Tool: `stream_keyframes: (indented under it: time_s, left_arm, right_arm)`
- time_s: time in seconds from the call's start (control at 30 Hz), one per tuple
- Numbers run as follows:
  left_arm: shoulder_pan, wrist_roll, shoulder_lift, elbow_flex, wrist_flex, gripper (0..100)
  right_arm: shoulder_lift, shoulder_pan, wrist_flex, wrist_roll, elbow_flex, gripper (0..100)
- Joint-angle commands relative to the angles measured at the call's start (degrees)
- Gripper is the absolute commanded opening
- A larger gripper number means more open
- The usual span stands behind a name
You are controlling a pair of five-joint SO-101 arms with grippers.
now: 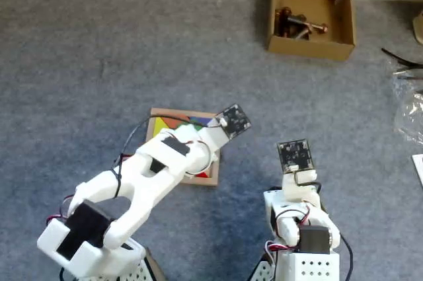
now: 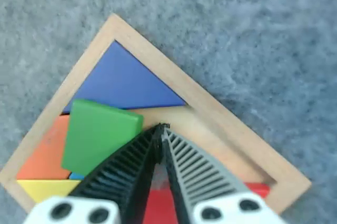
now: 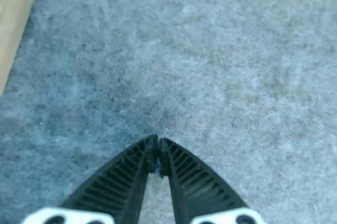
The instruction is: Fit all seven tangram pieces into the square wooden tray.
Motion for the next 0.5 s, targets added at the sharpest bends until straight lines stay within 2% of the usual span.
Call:
stream_keyframes:
  time_s: [0.0,0.2,0.47]
  left_arm:
    - [0.48,-0.09,-0.48,-2.33,-0.62,2]
    - [1.98,0.0,-4.7,-1.98,-0.09,2]
    - [4.7,0.0,-19.56,0.92,7.03,2]
  right_arm:
    - [-0.31,-0.75,-1.27,-0.44,5.67,0.5]
    - [-0.31,-0.75,-1.27,-0.44,5.67,0.5]
    - [-0.31,-0.75,-1.27,-0.44,5.67,0.5]
